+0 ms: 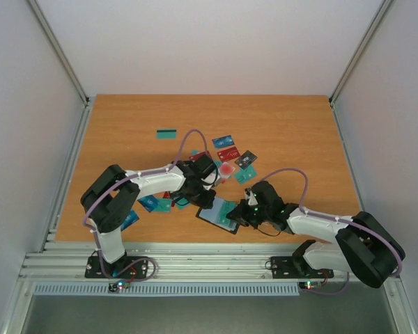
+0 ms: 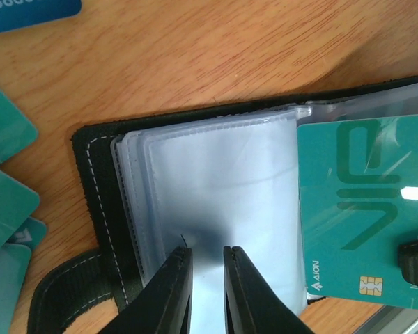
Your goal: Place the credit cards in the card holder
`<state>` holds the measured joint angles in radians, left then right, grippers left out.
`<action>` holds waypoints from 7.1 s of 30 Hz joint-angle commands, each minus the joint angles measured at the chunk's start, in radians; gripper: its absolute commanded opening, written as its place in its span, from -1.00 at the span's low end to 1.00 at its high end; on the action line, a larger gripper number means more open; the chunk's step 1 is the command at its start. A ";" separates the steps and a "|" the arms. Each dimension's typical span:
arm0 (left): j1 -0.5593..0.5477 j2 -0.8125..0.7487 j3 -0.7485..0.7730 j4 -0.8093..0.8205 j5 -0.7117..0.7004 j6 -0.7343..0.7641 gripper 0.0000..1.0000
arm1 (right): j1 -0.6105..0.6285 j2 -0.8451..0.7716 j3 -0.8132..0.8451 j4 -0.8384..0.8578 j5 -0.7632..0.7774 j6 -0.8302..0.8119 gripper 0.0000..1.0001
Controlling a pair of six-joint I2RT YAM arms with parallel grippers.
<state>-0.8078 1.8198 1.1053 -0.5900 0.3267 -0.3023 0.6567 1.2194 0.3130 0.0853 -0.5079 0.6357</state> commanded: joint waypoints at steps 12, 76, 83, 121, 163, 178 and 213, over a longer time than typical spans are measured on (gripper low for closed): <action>0.038 -0.075 0.061 -0.151 -0.114 -0.021 -0.15 | 0.009 0.036 0.000 0.099 -0.031 0.016 -0.98; 0.082 -0.002 -0.031 -0.105 0.051 -0.095 -0.80 | 0.022 0.094 0.090 -0.031 -0.049 -0.022 -0.98; 0.082 -0.011 -0.039 -0.106 0.059 -0.092 -0.80 | 0.022 0.112 0.081 -0.042 -0.041 -0.061 -0.97; 0.076 0.028 -0.020 -0.150 0.066 -0.056 -0.81 | 0.019 0.195 0.142 -0.077 0.002 -0.158 -0.98; 0.076 0.084 -0.004 -0.176 0.034 -0.090 -0.84 | -0.012 0.288 0.135 0.103 -0.072 -0.141 -0.98; 0.079 0.073 -0.020 -0.161 0.033 -0.131 -0.86 | 0.030 0.217 0.235 -0.224 -0.051 -0.148 -0.50; 0.082 0.020 -0.058 -0.132 0.067 -0.106 -0.86 | 0.163 0.495 0.694 -0.679 0.096 -0.304 0.10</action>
<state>-0.7181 1.8290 1.0870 -0.6983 0.3889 -0.4179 0.7986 1.6863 0.9581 -0.5922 -0.4046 0.3557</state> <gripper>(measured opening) 0.070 0.553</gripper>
